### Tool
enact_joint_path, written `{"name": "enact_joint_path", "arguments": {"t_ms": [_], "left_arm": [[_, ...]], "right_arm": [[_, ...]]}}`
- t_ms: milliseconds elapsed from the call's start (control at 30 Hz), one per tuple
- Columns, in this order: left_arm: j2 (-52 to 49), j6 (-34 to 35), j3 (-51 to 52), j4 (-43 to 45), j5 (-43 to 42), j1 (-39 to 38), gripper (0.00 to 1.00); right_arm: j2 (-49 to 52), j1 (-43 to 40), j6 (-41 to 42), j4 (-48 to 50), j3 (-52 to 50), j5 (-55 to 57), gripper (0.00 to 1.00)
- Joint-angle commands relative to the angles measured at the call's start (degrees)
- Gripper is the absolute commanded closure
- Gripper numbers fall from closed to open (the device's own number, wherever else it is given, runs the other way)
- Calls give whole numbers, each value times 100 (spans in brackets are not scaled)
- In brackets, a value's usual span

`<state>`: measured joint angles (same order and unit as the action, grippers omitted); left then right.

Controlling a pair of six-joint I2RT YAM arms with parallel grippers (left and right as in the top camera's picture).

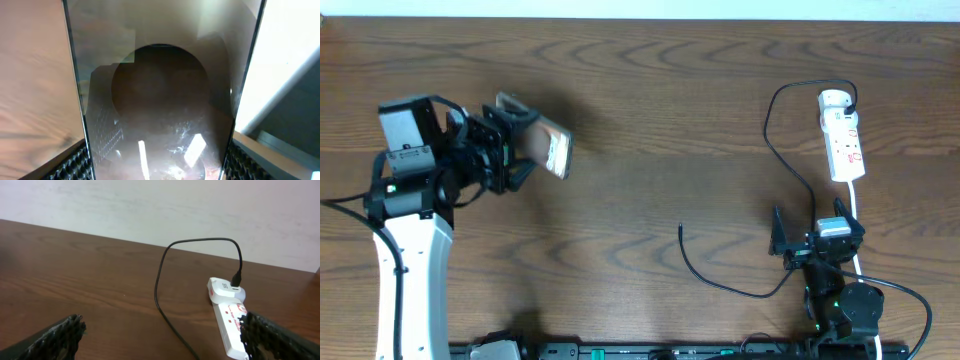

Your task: Plug charger to phone and switch on socket

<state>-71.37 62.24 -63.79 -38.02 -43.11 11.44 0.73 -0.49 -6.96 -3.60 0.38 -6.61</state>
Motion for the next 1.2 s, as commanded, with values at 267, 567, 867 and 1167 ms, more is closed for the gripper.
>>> {"name": "enact_joint_path", "arguments": {"t_ms": [267,567,867,1167], "left_arm": [[-538,-1355,-199,-1106,3241,-555,93],[-1331,-1355,-142,-1115,3547,-870,93],[-1668,-1357,-142,-1012,3545,-870,93],[-1665,-1355,-142,-964,3471,-870,93]], "right_arm": [[-2,33,-39,-26,-7,9,1],[-2,33,-42,11,-7,9,1],[-2,33,-35,153,-7,22,1],[-2,33,125,610,-7,-463,1]]}}
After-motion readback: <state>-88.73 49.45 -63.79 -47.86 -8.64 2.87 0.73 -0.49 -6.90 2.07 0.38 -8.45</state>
